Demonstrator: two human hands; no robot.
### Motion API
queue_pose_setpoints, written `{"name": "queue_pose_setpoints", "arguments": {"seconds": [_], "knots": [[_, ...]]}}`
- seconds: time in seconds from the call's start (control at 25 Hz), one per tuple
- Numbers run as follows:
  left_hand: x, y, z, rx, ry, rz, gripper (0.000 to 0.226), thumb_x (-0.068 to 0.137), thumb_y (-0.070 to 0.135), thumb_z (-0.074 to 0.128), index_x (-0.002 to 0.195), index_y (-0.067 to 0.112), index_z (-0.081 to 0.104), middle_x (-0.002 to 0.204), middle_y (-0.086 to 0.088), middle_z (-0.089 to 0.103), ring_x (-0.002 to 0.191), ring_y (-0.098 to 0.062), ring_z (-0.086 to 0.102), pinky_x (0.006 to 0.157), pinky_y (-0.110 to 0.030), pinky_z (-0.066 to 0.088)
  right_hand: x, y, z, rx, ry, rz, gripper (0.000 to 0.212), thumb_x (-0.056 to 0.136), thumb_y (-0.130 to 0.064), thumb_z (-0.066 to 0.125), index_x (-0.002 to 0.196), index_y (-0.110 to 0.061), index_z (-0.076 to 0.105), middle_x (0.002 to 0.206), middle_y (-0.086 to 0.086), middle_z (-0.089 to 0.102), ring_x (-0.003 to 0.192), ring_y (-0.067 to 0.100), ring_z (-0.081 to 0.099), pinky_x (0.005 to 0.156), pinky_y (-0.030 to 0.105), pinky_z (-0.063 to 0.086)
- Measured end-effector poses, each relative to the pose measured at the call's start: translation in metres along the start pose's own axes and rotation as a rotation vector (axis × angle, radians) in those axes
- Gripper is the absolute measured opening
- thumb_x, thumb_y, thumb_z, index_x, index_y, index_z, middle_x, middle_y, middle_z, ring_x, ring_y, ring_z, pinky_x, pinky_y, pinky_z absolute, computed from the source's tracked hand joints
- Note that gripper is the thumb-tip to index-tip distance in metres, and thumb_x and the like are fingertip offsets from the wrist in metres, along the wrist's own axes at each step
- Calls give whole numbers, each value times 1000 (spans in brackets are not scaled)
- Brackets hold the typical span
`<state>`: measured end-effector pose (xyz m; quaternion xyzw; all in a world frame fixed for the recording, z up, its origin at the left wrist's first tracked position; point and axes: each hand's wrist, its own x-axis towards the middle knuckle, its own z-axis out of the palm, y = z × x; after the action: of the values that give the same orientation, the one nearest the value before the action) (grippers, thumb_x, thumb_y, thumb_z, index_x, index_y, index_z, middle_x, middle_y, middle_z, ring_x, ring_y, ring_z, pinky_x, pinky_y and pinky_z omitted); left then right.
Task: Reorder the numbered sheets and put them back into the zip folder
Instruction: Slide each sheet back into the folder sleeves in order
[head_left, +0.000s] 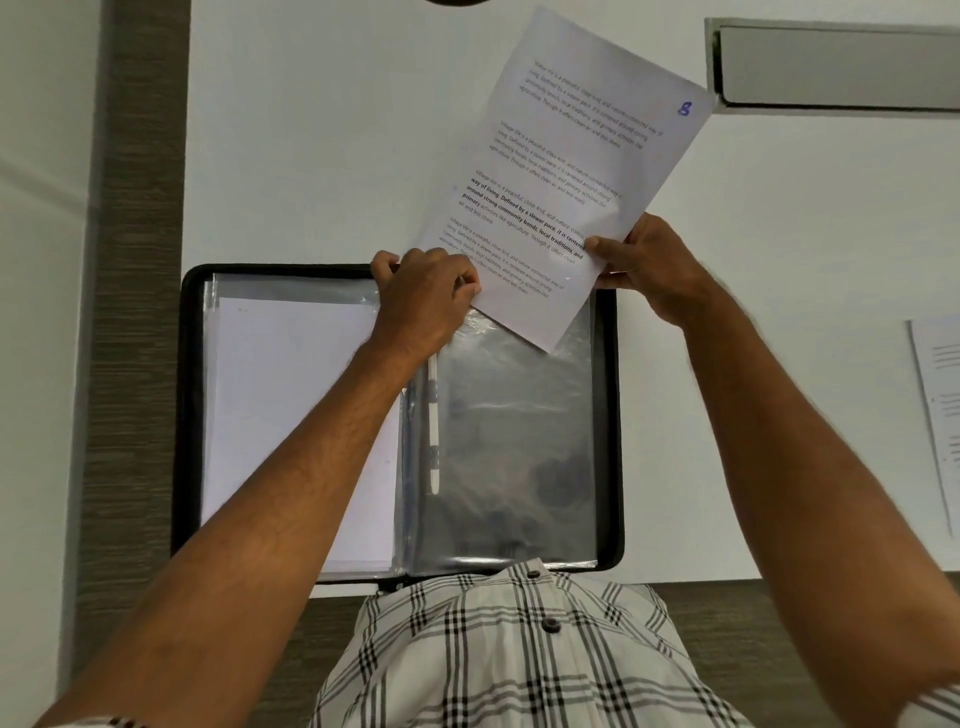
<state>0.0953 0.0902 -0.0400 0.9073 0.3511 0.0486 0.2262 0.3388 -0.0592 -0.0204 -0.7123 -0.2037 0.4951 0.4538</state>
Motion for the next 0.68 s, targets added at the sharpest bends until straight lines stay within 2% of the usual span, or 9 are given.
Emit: {"name": "queue_pose_setpoints", "arguments": {"seconds": [0.12,0.28,0.36,0.44,0.52,0.6,0.68], "knots": [[1,-8,-2,145,-37,-20,12,95,39,65,98,29,70,106,4,68,111,-23,56,107,-51,21,4,0,-5,-56,-41,21,41,101,-17,68,141,-9,60,127,4,75,112,22,74,88,38,64],[5,-13,-6,119,-25,-88,11,95,33,61,102,27,68,114,0,63,113,-24,54,101,-47,27,8,-1,-11,-75,-81,20,41,100,-18,69,140,-11,60,128,4,74,114,23,74,87,36,64],[12,-18,-6,-11,-33,-185,16,97,28,59,111,25,65,119,0,61,116,-24,53,100,-45,33,10,-1,-14,-85,-98,21,43,100,-19,69,141,-10,59,129,5,74,114,23,74,88,37,64],[21,-24,-7,-238,-44,-305,25,98,26,59,123,23,62,121,2,64,116,-22,57,103,-45,42,12,-1,-16,-94,-114,23,44,100,-19,69,142,-9,58,130,5,74,115,23,73,89,38,64],[31,-30,-11,-388,-44,-386,32,97,23,59,128,20,62,120,1,69,113,-21,62,103,-39,47,14,-1,-19,-102,-124,27,45,100,-20,69,143,-9,58,129,4,74,115,23,73,90,38,63],[38,-31,-17,-421,-67,-420,27,96,21,62,122,15,69,115,-1,72,108,-20,65,95,-29,50,17,-2,-21,-109,-135,32,46,100,-21,69,143,-9,58,129,4,74,115,23,73,90,39,63],[42,-35,-18,-404,-90,-416,17,94,20,67,106,11,75,97,-1,72,95,-20,66,86,-28,51,19,-3,-22,-118,-139,40,46,100,-21,69,143,-10,58,129,3,74,115,23,73,91,40,63]]}}
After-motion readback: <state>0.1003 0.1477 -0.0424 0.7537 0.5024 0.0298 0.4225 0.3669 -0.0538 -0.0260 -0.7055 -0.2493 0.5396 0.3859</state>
